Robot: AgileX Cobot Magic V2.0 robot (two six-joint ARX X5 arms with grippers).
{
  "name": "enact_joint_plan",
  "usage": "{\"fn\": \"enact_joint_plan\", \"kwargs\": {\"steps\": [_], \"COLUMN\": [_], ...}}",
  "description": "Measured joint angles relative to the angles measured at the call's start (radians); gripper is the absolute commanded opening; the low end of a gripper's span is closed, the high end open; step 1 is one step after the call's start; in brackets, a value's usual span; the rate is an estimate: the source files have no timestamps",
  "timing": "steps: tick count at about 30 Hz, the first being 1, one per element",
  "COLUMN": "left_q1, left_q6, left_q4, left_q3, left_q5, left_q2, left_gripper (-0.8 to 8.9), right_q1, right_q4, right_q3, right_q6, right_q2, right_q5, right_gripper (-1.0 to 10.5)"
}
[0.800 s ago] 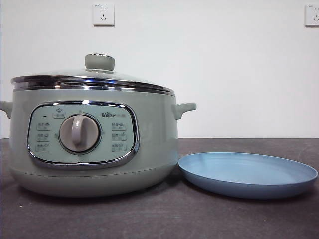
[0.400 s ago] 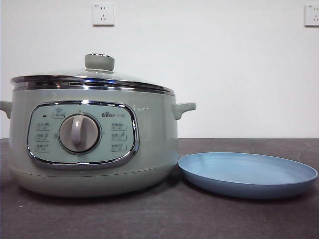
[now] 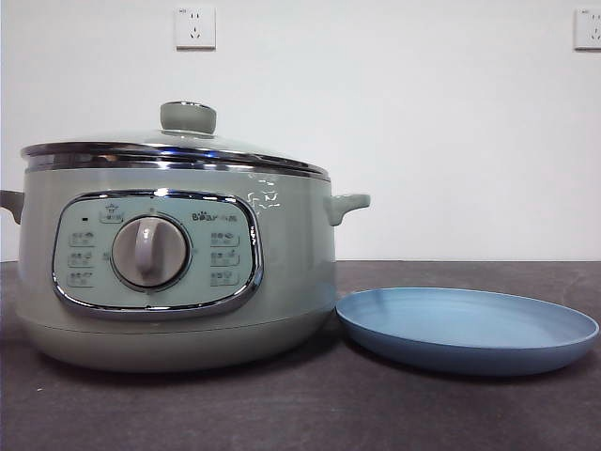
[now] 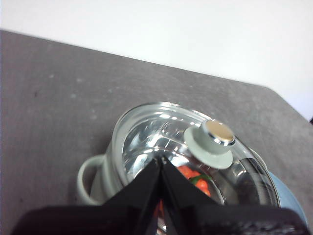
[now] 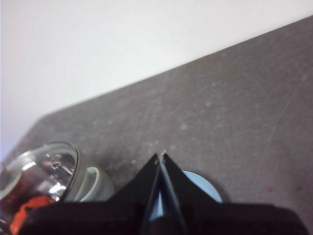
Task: Take the pumpkin out from the steamer,put the pumpkin in the blue plate,close the lid
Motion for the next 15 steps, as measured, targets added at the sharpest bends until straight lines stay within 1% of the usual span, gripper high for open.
{"fn": "enact_joint_plan", "kwargs": {"steps": [3, 5, 7, 10, 11, 12, 13, 14, 15], "left_q1": [0.000, 0.000, 0.000, 0.000, 0.000, 0.000, 0.000, 0.000, 0.000], "left_q6": [0.058, 0.092, 0.120, 0.163, 0.176, 0.187, 0.192, 0.198, 0.202], "left_q4": [-0.034, -0.057, -0.085, -0.131, -0.146, -0.160, -0.167, -0.169, -0.170], "left_q3": [0.086, 0.141, 0.188, 0.245, 0.259, 0.273, 0.281, 0.288, 0.291], "left_q5": [0.026, 0.054, 0.090, 0.148, 0.167, 0.185, 0.195, 0.200, 0.201], "left_q2": [0.076, 0.122, 0.161, 0.216, 0.231, 0.245, 0.254, 0.264, 0.268], "left_gripper": [-0.08, -0.06, -0.04, 0.03, 0.27, 0.93, 1.73, 2.73, 3.36], "right_q1": [0.000, 0.000, 0.000, 0.000, 0.000, 0.000, 0.000, 0.000, 0.000], "right_q4": [-0.080, -0.137, -0.190, -0.267, -0.287, -0.298, -0.301, -0.301, -0.301], "right_q3": [0.113, 0.191, 0.257, 0.349, 0.375, 0.396, 0.412, 0.425, 0.433], "right_q6": [-0.082, -0.146, -0.206, -0.285, -0.306, -0.322, -0.332, -0.338, -0.341], "right_q2": [0.090, 0.151, 0.201, 0.270, 0.291, 0.309, 0.321, 0.333, 0.341], "right_q5": [0.000, -0.005, -0.041, -0.120, -0.144, -0.161, -0.169, -0.174, -0.175], "right_gripper": [-0.2, 0.1, 0.1, 0.2, 0.8, 1.6, 2.3, 3.1, 3.6]}}
